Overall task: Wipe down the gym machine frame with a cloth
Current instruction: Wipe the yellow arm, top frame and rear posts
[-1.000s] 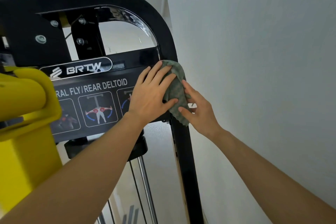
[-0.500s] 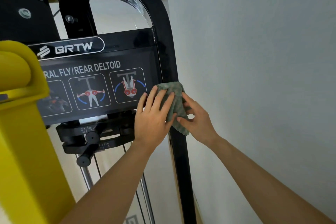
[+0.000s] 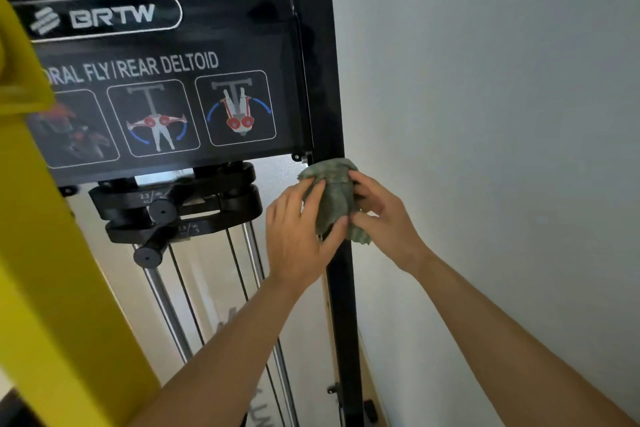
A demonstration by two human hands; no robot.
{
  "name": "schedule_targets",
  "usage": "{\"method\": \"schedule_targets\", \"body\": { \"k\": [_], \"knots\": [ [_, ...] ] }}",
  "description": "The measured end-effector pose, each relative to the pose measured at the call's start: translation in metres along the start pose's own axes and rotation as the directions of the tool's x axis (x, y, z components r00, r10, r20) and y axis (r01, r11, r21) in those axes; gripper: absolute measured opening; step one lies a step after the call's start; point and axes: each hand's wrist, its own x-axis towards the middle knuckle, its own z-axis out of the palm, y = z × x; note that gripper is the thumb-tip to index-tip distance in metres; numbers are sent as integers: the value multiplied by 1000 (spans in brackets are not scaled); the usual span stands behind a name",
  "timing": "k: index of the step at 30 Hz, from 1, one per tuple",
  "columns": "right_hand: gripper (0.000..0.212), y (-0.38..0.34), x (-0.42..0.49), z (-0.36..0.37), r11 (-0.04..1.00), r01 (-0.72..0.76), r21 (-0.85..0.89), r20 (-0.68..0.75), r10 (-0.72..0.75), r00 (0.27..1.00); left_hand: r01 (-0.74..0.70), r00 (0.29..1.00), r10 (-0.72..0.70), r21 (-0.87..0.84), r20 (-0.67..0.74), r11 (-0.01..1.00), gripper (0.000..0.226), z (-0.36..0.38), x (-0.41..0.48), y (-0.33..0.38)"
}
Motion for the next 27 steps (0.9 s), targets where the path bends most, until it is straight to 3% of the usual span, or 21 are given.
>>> {"method": "schedule_targets", "body": {
  "k": [3,6,10,13,17,22,27],
  "knots": [
    [54,-12,6,-8,996,-21,82,19,19,1000,197,980,-195,-215,30,957,55,-5,2,13],
    [46,-28,18,-16,990,-64,122,52,58,997,414,898,-420,-577,132,704,47,-15,18,23],
    [35,-43,34,-20,988,-122,92,113,112,987,527,810,-540,-690,229,496,36,-25,42,27],
    [41,-45,36,-19,989,-128,67,128,119,985,570,768,-568,-721,297,393,38,-24,45,31],
    [44,-36,30,-9,990,-118,80,119,108,987,558,759,-593,-735,267,384,42,-16,46,34],
    [34,-25,22,5,976,-142,168,-35,149,988,542,741,-647,-731,182,415,40,-2,39,33],
    [27,-14,12,10,951,-204,232,-90,230,969,526,742,-654,-732,148,432,35,8,20,34]
  ]
}}
